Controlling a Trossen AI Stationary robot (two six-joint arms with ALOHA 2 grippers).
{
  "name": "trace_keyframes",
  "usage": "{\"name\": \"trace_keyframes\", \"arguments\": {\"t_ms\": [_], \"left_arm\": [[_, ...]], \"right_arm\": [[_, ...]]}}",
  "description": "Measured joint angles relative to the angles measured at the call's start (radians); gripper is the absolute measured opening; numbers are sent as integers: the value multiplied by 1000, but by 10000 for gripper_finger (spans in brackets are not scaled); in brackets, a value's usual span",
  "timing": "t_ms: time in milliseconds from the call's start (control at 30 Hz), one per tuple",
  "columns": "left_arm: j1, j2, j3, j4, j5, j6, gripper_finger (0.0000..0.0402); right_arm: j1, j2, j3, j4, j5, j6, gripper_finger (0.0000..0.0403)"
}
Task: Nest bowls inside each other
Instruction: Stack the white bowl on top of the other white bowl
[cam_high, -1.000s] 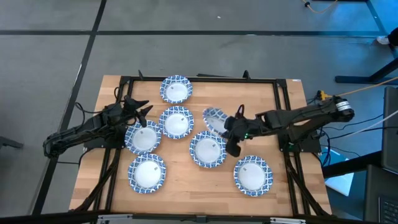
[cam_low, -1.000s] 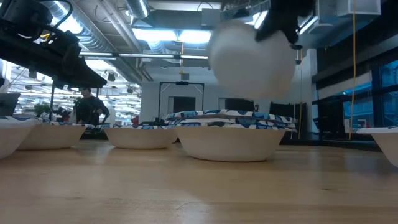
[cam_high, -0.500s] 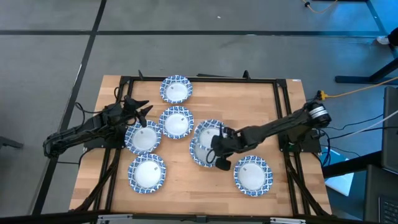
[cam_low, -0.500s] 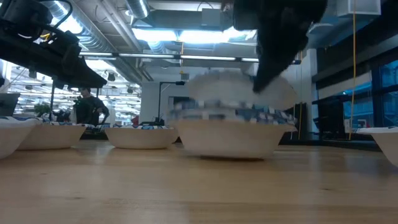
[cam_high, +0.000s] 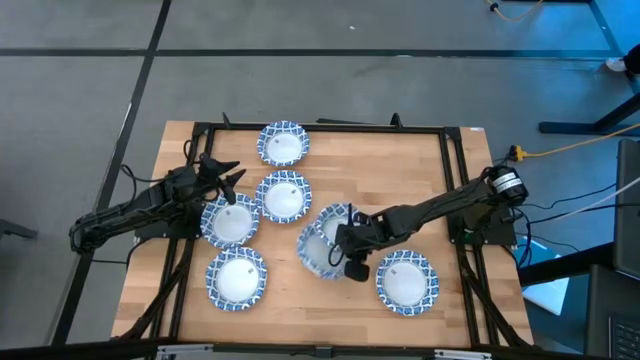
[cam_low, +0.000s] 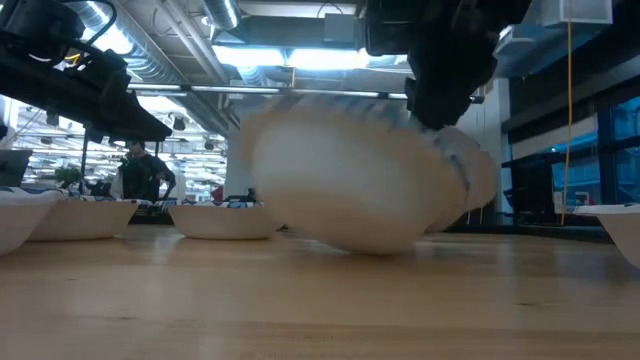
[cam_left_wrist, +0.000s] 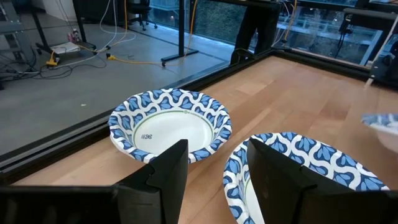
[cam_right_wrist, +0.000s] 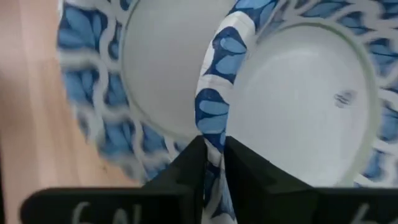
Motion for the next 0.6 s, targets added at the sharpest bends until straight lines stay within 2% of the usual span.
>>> {"name": "trace_keyframes", "arguments": {"t_ms": [333,600], "left_arm": [[0,0,0,0,0,8,160],[0,0,0,0,-9,8,160]], "right_arm": [[1,0,0,60,-47,3,95],[1,0,0,113,-57,1,88]]}}
